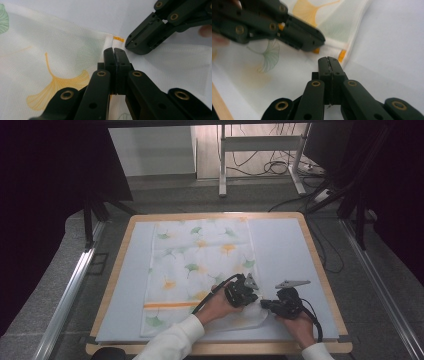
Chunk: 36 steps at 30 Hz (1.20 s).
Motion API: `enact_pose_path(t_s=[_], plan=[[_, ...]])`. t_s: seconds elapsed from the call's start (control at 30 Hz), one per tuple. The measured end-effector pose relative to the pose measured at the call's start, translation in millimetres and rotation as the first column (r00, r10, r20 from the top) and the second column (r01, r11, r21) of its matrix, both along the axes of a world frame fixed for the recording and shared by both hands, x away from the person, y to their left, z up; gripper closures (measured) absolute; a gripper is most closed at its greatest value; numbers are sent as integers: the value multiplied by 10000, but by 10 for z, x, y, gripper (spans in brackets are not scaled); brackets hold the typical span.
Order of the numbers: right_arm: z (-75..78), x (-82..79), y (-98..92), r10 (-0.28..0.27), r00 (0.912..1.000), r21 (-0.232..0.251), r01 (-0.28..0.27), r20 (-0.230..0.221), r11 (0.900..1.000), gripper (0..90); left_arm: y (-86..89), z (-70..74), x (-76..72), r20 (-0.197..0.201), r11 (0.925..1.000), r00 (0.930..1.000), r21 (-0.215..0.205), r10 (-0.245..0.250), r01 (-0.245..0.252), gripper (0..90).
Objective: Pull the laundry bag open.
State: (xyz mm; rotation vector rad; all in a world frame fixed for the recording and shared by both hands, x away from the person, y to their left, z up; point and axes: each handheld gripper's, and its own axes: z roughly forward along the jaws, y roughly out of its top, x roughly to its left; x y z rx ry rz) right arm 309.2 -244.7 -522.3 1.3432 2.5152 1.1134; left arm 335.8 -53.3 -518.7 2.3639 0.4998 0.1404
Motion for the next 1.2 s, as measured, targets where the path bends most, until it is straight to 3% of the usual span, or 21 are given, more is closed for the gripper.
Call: enact_pose_path(t_s=[0.1, 0.23, 0.47, 1.2], plan=[[-4, 60, 22, -148, 9999, 2, 148, 70, 9999, 897, -7, -1, 5, 4, 10000, 10000, 9, 11, -11, 900], [-7, 103, 22, -389, 9989, 159, 393, -263, 9991, 898, -9, -1, -3, 73, 10000, 10000, 30, 29, -30, 900], [-36, 137, -34, -509, 9958, 793, 570, -766, 9952, 899, -31, 30, -55, 601, 9980, 9981, 622, -162, 125, 900], [-49, 142, -57, -416, 9961, 938, 488, -777, 9944, 899, 164, 24, -29, 142, 9992, 9999, 402, 80, -86, 900]])
